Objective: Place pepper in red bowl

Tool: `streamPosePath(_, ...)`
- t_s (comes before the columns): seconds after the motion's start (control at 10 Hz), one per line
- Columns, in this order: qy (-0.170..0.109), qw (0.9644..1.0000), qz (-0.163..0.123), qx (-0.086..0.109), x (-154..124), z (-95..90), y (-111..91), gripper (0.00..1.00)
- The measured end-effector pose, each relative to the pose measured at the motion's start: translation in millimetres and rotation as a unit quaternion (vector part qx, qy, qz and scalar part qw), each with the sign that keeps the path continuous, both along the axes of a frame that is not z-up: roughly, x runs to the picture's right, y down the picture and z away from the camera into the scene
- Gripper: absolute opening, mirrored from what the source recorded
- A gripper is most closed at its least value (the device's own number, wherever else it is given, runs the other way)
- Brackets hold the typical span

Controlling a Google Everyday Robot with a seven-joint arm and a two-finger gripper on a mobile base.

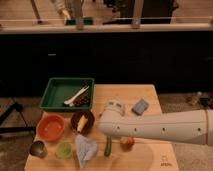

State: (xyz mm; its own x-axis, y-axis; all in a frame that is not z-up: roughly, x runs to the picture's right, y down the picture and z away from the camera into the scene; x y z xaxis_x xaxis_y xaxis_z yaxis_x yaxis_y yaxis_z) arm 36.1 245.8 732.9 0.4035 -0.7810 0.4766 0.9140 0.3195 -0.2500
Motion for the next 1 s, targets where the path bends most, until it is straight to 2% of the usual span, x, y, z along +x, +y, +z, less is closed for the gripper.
streamPosePath(0.3, -0.001, 0.9999, -0.005, -0.009, -3.8, 7.5, 14.9, 0.80)
streamPosePath(1.0, 0.001, 0.9999, -0.005, -0.015, -11.7, 30.0, 29.4, 0.80)
